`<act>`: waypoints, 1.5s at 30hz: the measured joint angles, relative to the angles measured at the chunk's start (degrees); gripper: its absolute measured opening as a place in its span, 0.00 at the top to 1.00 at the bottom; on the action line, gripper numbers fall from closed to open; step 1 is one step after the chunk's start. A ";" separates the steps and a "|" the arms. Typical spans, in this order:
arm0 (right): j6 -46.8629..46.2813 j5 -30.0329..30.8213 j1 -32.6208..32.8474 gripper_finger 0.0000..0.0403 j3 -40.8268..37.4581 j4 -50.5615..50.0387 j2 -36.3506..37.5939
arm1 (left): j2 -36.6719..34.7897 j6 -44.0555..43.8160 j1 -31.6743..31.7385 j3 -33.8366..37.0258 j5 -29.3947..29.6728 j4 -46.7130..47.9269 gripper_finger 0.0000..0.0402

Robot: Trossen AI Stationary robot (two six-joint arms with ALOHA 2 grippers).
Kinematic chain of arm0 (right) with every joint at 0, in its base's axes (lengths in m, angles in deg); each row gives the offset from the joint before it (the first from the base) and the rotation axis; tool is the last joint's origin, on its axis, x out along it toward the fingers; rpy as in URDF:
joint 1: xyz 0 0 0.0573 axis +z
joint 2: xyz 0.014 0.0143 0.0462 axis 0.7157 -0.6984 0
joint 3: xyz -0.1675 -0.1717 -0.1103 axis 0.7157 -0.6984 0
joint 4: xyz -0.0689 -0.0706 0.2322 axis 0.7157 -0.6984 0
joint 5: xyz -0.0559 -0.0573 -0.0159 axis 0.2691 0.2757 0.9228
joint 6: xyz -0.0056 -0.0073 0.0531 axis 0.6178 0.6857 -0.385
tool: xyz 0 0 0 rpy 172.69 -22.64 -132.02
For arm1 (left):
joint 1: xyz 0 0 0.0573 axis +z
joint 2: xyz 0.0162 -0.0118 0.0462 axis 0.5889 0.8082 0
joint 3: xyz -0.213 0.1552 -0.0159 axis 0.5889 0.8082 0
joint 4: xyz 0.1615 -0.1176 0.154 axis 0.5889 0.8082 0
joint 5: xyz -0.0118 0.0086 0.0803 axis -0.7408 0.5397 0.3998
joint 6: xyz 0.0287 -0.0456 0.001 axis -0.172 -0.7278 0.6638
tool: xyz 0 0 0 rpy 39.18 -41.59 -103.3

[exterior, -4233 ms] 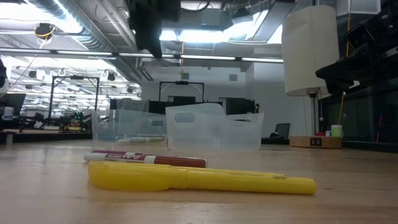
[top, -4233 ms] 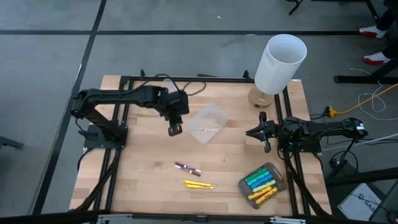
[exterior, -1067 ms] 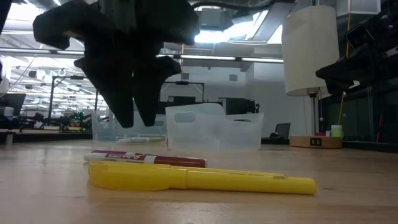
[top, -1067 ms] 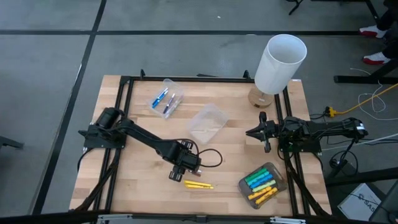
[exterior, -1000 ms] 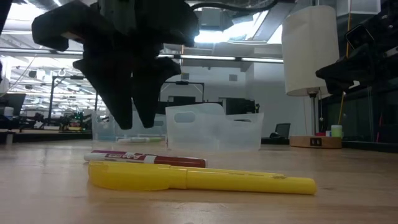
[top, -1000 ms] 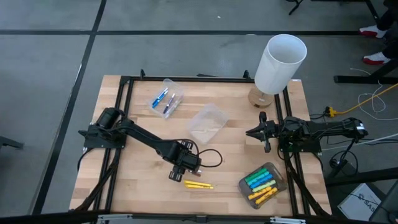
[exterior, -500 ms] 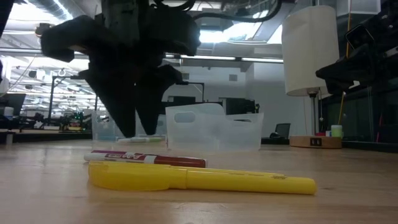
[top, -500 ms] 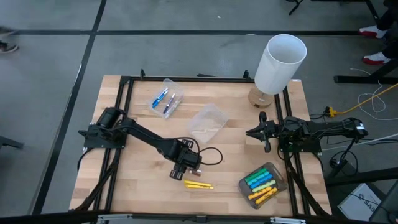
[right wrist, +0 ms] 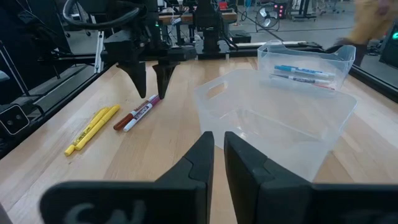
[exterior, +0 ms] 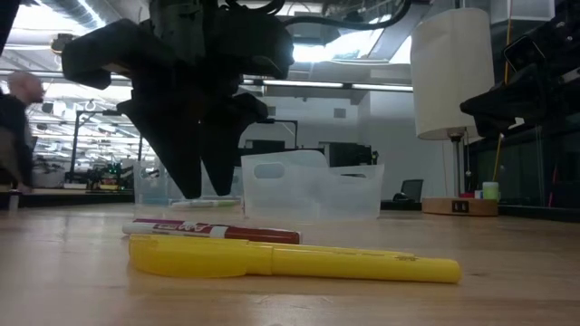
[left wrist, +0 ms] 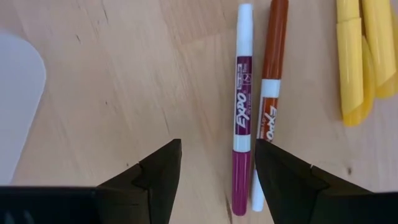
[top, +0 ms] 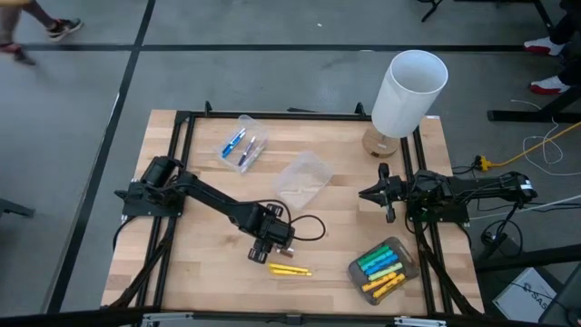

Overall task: Pick & Place Markers
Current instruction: Put the brown marker into the transparent bin

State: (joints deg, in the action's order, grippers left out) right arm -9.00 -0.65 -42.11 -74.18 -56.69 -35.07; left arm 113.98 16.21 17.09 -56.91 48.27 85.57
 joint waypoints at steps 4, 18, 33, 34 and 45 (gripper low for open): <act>0.02 0.00 0.01 0.90 0.00 -0.01 0.00 | 0.00 0.77 -0.04 0.02 -0.88 -0.06 0.51; 0.01 0.00 0.00 0.90 0.01 0.00 0.00 | 0.00 2.60 0.44 1.01 -1.94 -3.06 0.51; 0.00 0.00 0.01 0.90 0.02 0.01 0.00 | -0.36 0.58 0.47 5.98 -4.64 -6.78 0.51; 0.00 0.00 0.02 0.90 0.00 0.01 0.00 | -0.43 0.72 0.44 6.35 -4.81 -7.22 0.51; 0.00 0.00 0.02 0.90 0.00 0.01 0.00 | -0.28 1.32 0.44 7.58 -4.54 -7.65 0.51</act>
State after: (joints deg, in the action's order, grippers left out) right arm -9.00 -0.65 -42.09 -74.18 -56.68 -35.07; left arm 113.70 17.54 17.53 -49.33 43.73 77.92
